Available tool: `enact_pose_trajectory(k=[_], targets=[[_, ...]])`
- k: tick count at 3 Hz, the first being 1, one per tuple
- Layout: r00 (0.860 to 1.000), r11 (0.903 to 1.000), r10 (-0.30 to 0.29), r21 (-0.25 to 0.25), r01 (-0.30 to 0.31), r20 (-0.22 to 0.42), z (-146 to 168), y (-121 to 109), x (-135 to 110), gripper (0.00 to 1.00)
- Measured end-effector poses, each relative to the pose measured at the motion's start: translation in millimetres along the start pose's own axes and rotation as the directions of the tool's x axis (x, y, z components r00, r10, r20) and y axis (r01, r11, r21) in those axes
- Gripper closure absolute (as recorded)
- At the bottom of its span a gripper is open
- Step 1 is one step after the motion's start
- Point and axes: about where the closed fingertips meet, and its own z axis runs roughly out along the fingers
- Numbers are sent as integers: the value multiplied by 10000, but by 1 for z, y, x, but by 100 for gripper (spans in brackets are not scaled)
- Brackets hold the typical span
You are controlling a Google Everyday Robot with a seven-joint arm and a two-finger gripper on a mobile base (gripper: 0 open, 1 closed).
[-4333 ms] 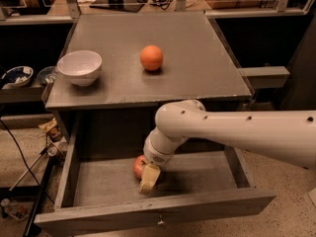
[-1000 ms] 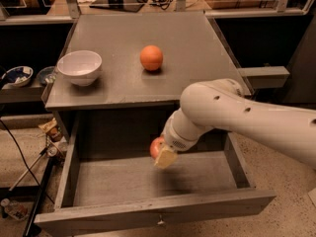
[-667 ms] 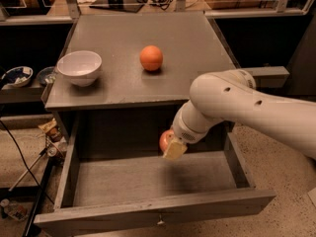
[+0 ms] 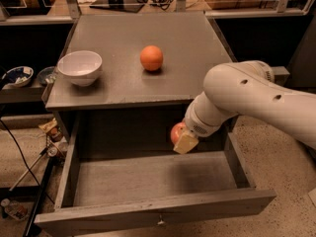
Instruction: Pick apple from top drawer and place on counter
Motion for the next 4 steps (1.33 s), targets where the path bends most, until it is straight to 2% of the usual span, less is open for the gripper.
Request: enact_pose_trajectory(k=[1, 3, 4], targets=[[9997, 10000, -53, -46, 52, -257, -10, -5, -1, 100], [9961, 10000, 32, 56, -27, -877, -61, -19, 10, 100], [9960, 9986, 403, 370, -375, -796, -88, -22, 25, 100]])
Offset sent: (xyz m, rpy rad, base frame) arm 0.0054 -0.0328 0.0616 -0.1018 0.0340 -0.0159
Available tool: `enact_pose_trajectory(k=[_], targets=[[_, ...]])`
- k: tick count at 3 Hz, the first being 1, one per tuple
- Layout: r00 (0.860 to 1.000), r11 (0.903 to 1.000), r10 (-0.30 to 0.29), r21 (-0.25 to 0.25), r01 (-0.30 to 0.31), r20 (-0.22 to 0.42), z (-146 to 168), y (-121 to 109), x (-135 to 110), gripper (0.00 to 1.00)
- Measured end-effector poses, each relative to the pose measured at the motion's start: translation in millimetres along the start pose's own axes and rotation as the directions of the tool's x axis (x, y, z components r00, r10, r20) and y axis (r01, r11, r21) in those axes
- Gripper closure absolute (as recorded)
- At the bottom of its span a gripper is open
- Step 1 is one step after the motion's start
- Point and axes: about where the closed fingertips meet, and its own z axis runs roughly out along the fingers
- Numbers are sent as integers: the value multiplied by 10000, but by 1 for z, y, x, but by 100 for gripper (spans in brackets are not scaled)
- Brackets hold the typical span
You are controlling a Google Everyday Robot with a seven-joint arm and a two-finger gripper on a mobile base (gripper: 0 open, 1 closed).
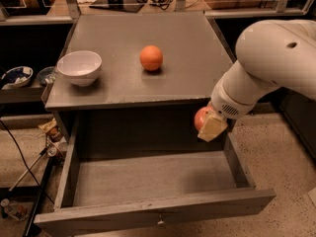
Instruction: Pick apple from top drawer and place on counter
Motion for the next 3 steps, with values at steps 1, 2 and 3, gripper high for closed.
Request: enact_pose_trajectory(k=[1, 2, 3], targets=[[9999, 9998, 155, 117, -156, 10, 2, -1, -5, 100], [9970, 9952, 763, 595, -771, 150, -1, -20, -20, 100], [9887, 9822, 1461, 1143, -1489, 325, -11, -42, -28, 100]])
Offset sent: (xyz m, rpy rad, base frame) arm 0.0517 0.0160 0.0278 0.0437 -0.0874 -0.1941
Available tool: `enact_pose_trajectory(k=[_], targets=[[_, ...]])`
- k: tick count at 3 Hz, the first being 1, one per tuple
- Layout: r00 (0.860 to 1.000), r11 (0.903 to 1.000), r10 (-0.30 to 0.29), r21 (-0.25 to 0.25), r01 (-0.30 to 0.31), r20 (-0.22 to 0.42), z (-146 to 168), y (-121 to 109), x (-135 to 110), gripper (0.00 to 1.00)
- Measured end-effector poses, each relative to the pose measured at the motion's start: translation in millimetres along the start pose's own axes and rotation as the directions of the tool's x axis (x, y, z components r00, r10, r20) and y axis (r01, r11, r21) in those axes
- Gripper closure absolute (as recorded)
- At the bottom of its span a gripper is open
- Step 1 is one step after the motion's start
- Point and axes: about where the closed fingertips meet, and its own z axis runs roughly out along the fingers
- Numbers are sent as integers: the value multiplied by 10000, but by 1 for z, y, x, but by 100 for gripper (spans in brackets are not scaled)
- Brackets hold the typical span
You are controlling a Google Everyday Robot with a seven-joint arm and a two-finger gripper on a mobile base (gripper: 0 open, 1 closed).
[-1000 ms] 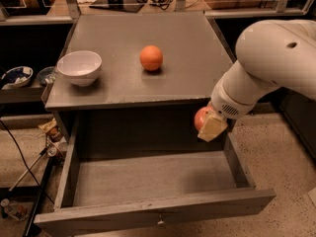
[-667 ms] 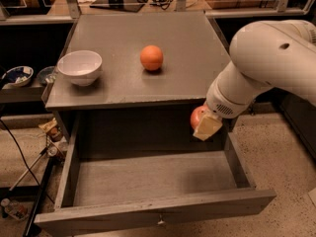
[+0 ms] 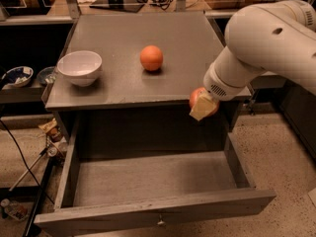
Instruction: Pick apple from top drawer and place on counter
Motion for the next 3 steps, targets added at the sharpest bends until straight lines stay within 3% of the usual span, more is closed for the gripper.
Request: enact_pose_trajectory(k=[1, 2, 3], targets=[[9974, 9962, 688, 514, -698, 205, -13, -15, 4, 100], [9967, 9954, 772, 546, -784, 239, -14, -15, 3, 100], [9903, 9916, 1192, 422, -1224, 708, -14, -55, -35, 100]])
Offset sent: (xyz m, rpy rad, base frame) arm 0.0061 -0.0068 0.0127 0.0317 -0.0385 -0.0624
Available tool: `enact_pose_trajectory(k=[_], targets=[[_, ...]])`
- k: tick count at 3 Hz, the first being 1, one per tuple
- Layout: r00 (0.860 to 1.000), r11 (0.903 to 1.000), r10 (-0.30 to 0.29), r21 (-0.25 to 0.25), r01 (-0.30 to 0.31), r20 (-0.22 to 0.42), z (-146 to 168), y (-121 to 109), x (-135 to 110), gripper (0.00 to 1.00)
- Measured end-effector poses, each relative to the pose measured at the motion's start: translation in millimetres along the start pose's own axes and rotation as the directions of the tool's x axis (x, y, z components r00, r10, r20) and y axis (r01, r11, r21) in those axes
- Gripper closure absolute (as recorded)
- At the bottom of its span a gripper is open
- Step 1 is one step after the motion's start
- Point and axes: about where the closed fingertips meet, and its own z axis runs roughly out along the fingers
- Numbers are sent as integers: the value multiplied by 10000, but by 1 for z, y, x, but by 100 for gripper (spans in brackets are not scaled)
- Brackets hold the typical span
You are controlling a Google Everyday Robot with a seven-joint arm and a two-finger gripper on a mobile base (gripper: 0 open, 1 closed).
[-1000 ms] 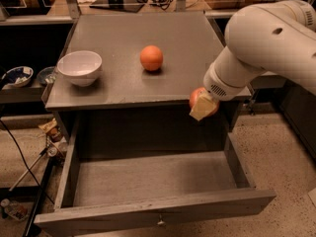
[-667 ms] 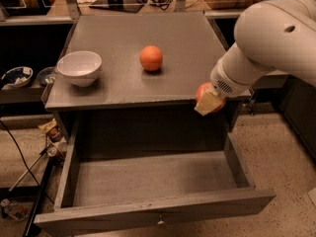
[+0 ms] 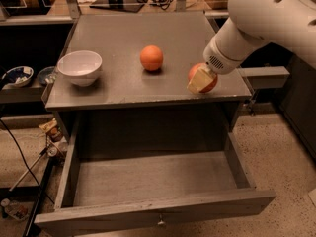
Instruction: Pick apple from top drawer and place on counter
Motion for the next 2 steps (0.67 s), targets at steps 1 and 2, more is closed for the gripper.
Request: enact_pose_trajectory(k=[1, 2], targets=[[10000, 10000, 4, 29, -4, 49, -2, -2, -2, 100], [9997, 9996, -179, -197, 183, 179, 6, -6, -10, 100]])
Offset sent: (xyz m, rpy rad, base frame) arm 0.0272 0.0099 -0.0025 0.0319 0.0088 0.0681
